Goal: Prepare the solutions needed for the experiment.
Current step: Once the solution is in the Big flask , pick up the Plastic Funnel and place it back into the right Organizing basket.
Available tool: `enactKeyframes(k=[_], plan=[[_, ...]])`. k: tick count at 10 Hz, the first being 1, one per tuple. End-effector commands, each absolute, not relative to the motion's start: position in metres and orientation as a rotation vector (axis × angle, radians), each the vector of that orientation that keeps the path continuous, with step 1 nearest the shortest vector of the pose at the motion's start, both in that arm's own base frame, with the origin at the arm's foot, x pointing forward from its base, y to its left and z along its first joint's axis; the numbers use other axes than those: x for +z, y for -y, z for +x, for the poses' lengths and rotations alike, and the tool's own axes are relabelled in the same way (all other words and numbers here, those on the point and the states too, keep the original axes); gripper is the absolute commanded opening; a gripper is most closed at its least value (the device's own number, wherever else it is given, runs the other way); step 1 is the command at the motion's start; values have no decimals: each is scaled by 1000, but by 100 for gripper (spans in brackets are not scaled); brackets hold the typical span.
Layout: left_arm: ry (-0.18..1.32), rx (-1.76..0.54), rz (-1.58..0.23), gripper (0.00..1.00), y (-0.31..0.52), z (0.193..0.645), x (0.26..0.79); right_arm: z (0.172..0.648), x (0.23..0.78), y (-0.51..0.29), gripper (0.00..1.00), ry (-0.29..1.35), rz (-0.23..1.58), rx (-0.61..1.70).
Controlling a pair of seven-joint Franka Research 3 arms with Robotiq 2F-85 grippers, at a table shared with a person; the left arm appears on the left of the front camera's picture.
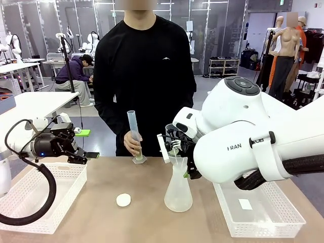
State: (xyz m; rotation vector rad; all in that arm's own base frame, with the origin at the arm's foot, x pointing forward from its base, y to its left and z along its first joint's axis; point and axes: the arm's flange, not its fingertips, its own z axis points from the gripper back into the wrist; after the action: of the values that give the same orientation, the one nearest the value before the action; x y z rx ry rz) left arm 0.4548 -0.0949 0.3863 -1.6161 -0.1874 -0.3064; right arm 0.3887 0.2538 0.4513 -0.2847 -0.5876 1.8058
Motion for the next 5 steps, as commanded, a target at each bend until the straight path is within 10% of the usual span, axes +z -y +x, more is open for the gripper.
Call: enactKeyframes(k=[1,5], plan=[[193,-306,-1616,100,96,455,387,370,477,-245,84,651,-331,1761],[193,-306,-1616,100,96,455,387,353,512,-196,84,853,-213,1516]])
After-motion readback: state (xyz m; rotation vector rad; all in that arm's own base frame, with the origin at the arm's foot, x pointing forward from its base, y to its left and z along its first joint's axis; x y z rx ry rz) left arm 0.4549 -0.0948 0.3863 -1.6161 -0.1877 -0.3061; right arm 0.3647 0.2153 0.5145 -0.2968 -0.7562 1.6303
